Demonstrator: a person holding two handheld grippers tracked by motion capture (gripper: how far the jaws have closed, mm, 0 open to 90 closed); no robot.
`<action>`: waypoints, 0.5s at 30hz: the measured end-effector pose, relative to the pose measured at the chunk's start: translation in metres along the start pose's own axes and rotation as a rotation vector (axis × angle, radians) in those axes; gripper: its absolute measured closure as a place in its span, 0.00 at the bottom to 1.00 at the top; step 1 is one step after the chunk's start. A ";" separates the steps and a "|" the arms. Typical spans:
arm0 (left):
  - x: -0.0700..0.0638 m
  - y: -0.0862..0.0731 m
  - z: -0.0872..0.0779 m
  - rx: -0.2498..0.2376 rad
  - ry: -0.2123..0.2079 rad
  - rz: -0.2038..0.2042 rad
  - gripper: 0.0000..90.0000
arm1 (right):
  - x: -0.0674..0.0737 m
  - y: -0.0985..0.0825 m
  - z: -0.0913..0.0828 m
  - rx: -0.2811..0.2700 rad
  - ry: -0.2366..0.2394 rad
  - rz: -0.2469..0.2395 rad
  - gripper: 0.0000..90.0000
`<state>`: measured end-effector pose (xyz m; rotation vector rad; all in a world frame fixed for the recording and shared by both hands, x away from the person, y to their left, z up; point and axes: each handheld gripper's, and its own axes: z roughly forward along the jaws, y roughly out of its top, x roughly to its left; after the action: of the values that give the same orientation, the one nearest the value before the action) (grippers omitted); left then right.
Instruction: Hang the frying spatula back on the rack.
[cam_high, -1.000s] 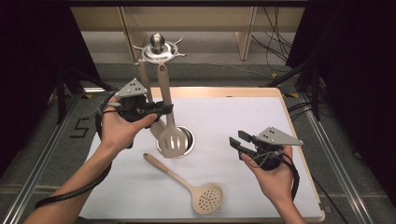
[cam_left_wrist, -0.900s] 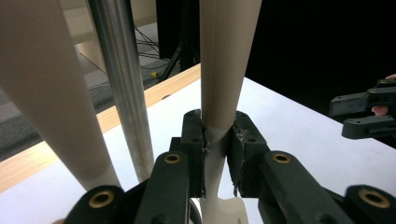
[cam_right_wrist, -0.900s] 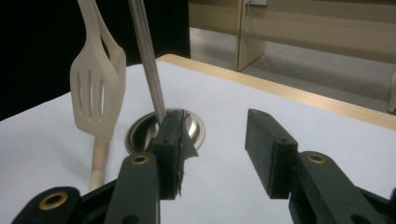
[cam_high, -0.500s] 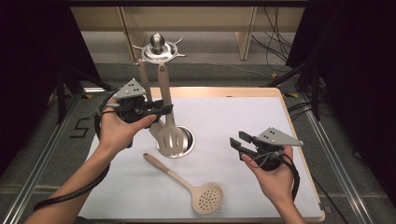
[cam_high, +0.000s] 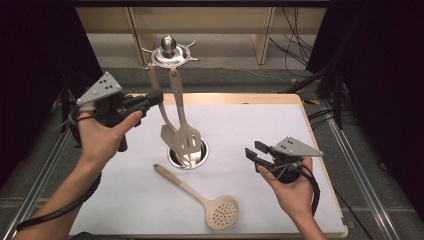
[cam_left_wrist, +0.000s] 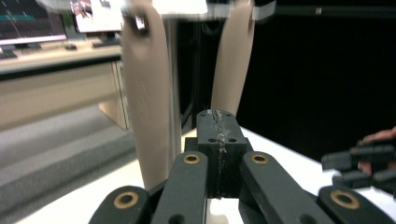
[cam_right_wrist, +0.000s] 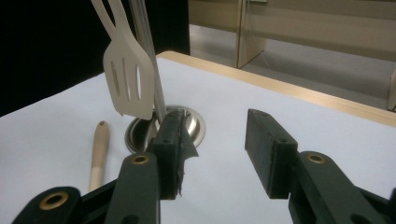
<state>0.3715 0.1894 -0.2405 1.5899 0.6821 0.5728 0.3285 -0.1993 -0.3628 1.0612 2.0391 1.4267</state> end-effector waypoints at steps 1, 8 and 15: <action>0.000 0.002 -0.001 -0.015 0.005 0.001 0.99 | 0.000 0.000 0.000 0.001 -0.003 0.004 0.66; -0.001 0.022 -0.008 -0.077 0.044 0.010 0.99 | 0.000 0.000 -0.002 0.004 -0.008 0.004 0.66; 0.004 0.034 -0.007 -0.113 0.084 0.026 0.99 | -0.001 0.000 -0.001 -0.003 -0.002 0.002 0.66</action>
<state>0.3723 0.1947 -0.2062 1.4783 0.6802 0.6888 0.3285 -0.2007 -0.3626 1.0634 2.0348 1.4281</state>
